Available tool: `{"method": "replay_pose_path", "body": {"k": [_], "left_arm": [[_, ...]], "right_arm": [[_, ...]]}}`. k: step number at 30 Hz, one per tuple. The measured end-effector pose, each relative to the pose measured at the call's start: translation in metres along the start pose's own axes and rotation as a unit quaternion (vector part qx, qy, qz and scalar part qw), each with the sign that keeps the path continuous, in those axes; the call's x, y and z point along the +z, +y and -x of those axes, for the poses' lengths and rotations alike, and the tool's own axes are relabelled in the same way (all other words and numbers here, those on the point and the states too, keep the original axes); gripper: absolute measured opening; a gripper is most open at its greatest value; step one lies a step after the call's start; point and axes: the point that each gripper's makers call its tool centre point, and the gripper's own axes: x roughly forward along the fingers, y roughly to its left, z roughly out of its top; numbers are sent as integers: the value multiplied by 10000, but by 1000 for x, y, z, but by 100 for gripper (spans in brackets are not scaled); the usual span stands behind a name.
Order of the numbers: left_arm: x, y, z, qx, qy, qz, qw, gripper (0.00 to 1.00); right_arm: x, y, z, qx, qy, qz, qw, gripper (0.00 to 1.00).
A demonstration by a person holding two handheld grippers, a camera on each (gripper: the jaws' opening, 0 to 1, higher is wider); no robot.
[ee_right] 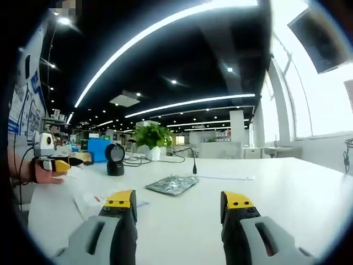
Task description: Clip sheet goods on table flip sheet goods clip sheet goods scan sheet goods put sheet goods back to table
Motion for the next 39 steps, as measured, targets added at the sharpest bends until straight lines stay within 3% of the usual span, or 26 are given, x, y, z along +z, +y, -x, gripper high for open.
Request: {"method": "replay_pose_path", "body": {"k": [9,19,32,39], "left_arm": [[0,1,1,6,-23,-3,10000,42],[2,3,2,25,-76,29,10000,42],[4,7,4,104,-147,53,9998,42],[2,8,4,111,-115,29,9999,42]], "right_arm": [[32,20,-4,-34,-99,110,9999,56],[54,55,-16,341,186,623,9973,57],[61,91,-38,588,319,1130,9913,57],[55,112,-49,733,381,1382,9870,57]]}}
